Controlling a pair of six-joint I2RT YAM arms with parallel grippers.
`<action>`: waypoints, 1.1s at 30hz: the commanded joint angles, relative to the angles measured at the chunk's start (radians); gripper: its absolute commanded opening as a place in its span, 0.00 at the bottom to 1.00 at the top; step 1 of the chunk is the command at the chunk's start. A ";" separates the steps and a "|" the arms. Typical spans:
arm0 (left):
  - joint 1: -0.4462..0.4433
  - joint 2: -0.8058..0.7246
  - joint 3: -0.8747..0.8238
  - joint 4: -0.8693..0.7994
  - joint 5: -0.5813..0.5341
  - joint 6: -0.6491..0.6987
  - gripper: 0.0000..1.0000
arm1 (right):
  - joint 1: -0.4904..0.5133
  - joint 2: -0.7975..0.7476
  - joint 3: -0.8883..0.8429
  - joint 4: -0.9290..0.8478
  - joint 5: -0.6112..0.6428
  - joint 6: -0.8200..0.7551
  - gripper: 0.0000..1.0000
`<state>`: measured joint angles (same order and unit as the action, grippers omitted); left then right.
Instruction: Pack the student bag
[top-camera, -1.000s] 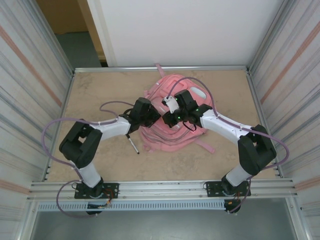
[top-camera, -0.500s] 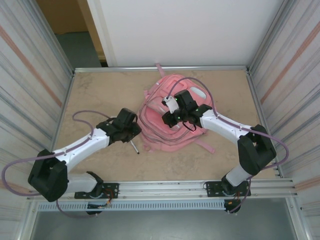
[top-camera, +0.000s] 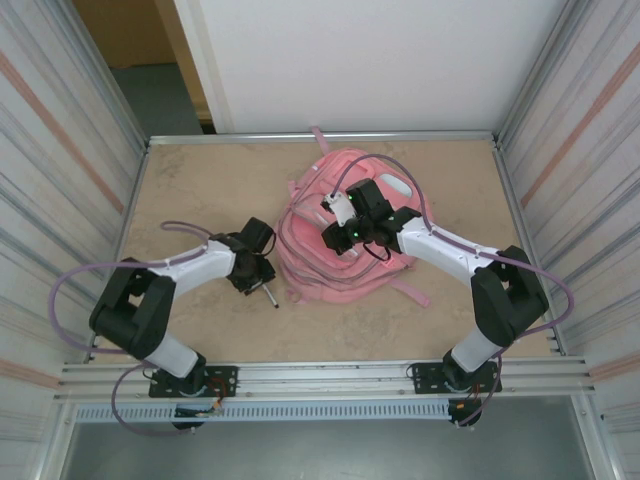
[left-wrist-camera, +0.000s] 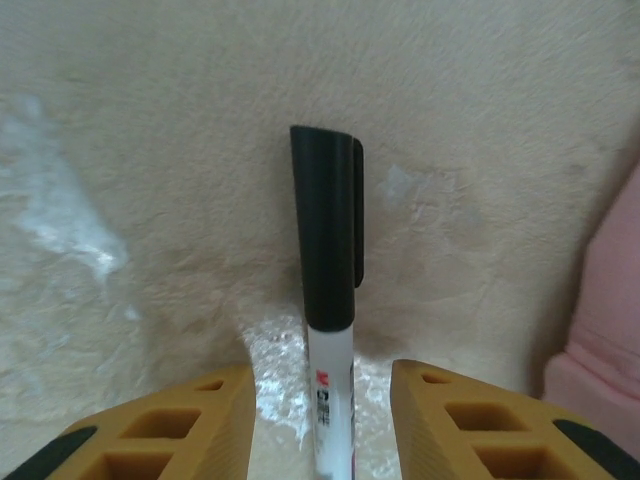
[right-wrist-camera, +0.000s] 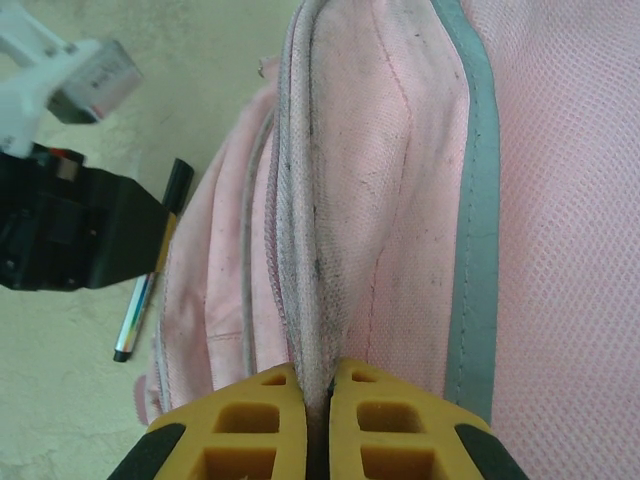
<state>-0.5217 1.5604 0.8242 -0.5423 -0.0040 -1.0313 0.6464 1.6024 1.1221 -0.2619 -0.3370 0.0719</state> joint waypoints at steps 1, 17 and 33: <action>-0.024 0.041 0.024 -0.012 0.022 0.029 0.37 | 0.007 0.002 0.035 0.038 -0.039 0.009 0.08; -0.078 -0.010 0.059 -0.107 -0.078 -0.003 0.16 | 0.009 -0.015 0.016 0.092 -0.046 0.037 0.10; -0.134 -0.314 0.104 -0.112 -0.024 -0.064 0.12 | -0.011 -0.044 0.005 0.107 -0.060 0.066 0.10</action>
<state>-0.6434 1.2991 0.8894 -0.6567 -0.0231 -1.0645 0.6445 1.6020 1.1217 -0.2020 -0.3477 0.1352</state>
